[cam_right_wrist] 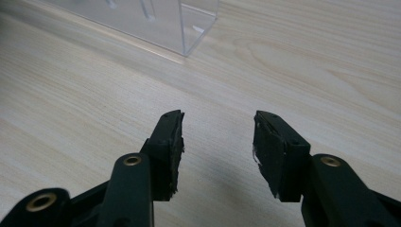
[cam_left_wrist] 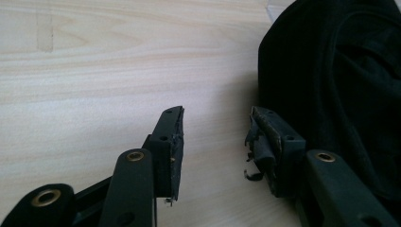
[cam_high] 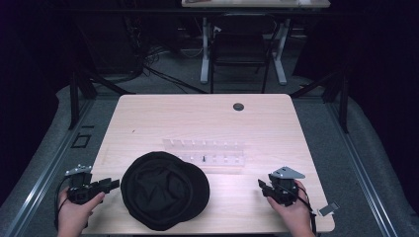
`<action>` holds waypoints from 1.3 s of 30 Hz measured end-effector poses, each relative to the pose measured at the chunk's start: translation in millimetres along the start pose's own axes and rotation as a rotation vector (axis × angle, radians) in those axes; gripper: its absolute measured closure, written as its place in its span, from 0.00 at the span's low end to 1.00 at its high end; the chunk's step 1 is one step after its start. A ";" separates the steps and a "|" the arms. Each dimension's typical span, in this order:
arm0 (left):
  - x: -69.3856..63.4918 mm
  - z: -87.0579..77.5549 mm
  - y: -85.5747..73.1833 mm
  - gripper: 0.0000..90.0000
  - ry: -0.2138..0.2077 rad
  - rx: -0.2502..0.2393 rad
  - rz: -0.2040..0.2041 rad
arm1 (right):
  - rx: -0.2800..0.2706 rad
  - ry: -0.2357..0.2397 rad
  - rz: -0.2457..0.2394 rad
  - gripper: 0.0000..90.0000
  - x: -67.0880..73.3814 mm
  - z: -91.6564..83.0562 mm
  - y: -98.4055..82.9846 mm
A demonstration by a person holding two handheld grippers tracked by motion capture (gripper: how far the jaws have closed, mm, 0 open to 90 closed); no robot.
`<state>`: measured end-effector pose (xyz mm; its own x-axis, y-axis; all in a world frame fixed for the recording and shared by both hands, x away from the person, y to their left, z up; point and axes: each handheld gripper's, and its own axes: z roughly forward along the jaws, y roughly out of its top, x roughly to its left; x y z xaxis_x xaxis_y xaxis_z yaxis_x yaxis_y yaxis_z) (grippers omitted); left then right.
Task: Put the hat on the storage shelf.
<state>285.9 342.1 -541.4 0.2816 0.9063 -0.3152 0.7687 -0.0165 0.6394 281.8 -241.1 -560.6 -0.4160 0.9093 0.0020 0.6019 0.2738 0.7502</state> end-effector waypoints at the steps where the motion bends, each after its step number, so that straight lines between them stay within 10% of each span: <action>1: 0.5 -0.7 -0.1 0.62 -0.003 0.005 -0.006 | -0.002 -0.001 0.008 0.58 -0.3 0.1 -0.5; 21: -15.8 -24.2 21.0 0.61 -0.087 0.084 -0.046 | -0.004 0.010 0.030 0.56 -1.6 0.7 -1.7; 39: -25.4 -9.0 20.4 0.65 -0.093 0.131 -0.052 | 0.003 0.014 0.031 0.55 -1.3 0.8 -1.7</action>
<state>289.3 322.5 -514.1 0.2872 0.8643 -0.4129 0.8502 -0.0315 0.5254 281.8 -242.5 -562.4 -0.4065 0.9130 0.0346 0.6170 0.2464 0.7474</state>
